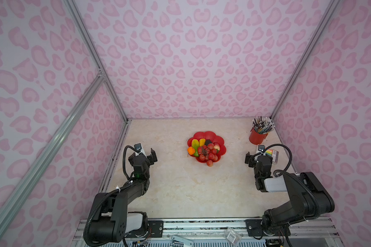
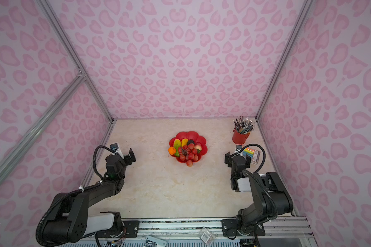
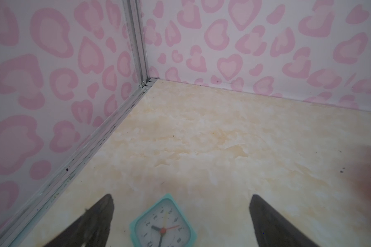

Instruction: Place and organize the fake fruits in the fruit bowl

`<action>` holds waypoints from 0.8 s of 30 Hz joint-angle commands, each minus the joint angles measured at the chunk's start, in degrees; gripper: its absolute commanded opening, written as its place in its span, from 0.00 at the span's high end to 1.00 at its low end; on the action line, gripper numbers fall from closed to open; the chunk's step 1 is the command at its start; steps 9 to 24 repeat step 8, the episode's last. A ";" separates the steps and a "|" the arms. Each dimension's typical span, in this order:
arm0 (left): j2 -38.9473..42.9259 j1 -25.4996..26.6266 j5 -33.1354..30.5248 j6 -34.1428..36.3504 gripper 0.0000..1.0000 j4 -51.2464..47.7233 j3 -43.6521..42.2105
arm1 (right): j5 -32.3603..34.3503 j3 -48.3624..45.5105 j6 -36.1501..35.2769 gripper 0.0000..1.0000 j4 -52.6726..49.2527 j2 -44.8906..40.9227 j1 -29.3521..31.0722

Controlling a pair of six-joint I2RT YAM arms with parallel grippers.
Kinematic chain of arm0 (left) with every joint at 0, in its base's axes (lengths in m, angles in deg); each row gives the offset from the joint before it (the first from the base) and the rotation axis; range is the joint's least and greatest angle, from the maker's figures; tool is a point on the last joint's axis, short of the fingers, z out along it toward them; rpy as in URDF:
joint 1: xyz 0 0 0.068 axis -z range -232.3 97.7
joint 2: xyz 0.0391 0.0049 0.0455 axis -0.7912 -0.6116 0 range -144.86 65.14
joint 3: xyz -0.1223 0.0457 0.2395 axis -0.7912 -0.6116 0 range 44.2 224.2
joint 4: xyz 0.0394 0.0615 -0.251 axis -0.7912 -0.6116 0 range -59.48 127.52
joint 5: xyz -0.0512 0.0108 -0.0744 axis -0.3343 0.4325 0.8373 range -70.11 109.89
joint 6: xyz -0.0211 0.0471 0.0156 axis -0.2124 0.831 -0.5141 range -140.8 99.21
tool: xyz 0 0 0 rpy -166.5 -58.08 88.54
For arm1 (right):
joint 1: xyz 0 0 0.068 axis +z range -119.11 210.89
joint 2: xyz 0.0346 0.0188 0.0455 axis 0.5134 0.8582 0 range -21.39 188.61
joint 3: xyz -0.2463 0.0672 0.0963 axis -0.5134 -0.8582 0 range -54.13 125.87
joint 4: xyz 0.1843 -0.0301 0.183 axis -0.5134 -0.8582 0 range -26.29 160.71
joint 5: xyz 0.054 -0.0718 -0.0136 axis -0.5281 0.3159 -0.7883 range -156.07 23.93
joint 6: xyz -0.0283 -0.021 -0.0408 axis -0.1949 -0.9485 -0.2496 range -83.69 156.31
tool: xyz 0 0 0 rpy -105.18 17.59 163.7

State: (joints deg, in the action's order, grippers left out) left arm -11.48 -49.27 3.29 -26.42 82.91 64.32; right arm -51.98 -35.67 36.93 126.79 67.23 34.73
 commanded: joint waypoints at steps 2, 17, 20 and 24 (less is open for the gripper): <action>-8.53 -1.67 0.84 0.72 0.03 16.25 -3.42 | -0.34 -0.87 -0.67 0.00 5.75 0.85 0.02; -7.92 -2.06 1.58 0.67 0.03 13.54 -2.43 | -3.09 1.87 0.73 0.00 -2.52 -0.60 -1.42; -7.92 -2.06 1.58 0.67 0.03 13.54 -2.43 | -3.09 1.87 0.73 0.00 -2.52 -0.60 -1.42; -7.92 -2.06 1.58 0.67 0.03 13.54 -2.43 | -3.09 1.87 0.73 0.00 -2.52 -0.60 -1.42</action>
